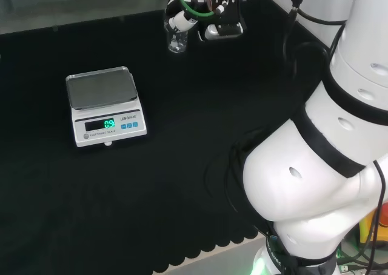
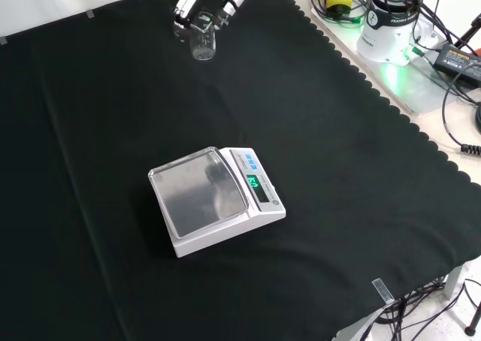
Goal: Put the beaker on the electronic balance.
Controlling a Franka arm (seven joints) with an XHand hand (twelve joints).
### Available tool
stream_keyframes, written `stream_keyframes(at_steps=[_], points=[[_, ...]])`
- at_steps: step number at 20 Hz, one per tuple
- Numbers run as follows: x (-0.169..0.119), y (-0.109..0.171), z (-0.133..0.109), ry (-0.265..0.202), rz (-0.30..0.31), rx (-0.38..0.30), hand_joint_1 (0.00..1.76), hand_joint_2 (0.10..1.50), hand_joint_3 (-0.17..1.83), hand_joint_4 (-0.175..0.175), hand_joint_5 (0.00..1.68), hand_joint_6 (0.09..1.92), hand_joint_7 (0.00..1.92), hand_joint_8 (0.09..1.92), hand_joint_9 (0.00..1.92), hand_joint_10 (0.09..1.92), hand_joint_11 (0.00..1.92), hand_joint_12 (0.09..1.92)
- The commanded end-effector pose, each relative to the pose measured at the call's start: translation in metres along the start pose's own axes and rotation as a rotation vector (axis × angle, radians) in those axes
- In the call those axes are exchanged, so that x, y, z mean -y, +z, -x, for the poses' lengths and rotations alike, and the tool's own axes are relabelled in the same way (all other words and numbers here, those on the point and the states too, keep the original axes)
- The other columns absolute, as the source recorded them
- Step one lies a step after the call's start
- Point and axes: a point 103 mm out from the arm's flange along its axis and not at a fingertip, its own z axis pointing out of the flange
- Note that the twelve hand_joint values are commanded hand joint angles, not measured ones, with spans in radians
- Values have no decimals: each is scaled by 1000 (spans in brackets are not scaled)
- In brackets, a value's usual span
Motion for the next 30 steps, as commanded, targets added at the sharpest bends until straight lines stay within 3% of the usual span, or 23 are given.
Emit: stream_keyframes(at_steps=[1,15,30], points=[[10,2,-7,5,10,20,977,507,568,-113,365,720,642,931,1018,552,1197,879],[5,6,-18,-15,-1,12,974,505,572,-112,365,716,639,934,1012,561,1188,894],[-47,9,-63,-123,-24,10,974,505,573,-112,374,719,652,938,1013,569,1187,901]])
